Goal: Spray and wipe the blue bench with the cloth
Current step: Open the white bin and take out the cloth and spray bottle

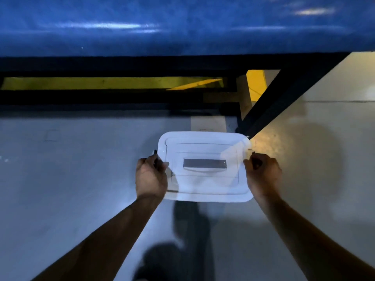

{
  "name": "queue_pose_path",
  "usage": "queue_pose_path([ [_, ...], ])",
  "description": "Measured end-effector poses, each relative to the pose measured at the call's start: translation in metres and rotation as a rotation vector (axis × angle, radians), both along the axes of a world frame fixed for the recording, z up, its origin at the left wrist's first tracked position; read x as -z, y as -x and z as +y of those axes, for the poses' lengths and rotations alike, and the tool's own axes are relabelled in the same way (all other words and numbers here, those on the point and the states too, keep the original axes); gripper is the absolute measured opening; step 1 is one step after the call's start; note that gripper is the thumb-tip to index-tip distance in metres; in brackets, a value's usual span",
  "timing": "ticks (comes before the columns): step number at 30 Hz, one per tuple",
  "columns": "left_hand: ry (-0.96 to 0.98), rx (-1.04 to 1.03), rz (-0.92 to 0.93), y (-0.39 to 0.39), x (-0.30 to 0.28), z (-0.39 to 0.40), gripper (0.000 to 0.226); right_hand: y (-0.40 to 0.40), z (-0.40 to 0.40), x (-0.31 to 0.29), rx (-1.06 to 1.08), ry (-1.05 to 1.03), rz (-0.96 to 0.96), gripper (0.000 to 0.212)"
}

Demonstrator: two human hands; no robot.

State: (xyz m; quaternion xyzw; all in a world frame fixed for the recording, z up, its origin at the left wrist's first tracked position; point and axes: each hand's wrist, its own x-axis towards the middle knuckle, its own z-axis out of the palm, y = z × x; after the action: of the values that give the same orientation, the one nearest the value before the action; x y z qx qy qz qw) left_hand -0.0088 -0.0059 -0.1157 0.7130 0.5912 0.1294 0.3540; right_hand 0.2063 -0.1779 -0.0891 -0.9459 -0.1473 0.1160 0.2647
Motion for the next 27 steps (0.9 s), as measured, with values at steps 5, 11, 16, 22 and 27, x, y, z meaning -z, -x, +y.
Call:
queue_pose_path([
  [5,0.01,-0.088,-0.168,0.002,0.002,-0.013,0.015,0.0,-0.003,0.007,-0.064,-0.021,-0.042,0.024],
  [11,0.023,-0.019,-0.075,0.001,-0.004,-0.001,0.015,0.001,-0.001,0.009,-0.076,-0.073,-0.039,0.028],
  [16,-0.078,0.015,-0.042,0.004,-0.015,-0.008,0.01,0.003,-0.009,-0.01,-0.043,-0.195,0.034,0.027],
  [22,-0.145,0.088,-0.073,-0.025,-0.032,-0.011,0.024,-0.011,-0.035,-0.026,0.002,-0.243,0.082,0.027],
  [27,-0.227,0.235,-0.147,-0.061,-0.064,-0.042,0.022,-0.029,-0.078,-0.028,0.211,-0.268,0.201,0.024],
])
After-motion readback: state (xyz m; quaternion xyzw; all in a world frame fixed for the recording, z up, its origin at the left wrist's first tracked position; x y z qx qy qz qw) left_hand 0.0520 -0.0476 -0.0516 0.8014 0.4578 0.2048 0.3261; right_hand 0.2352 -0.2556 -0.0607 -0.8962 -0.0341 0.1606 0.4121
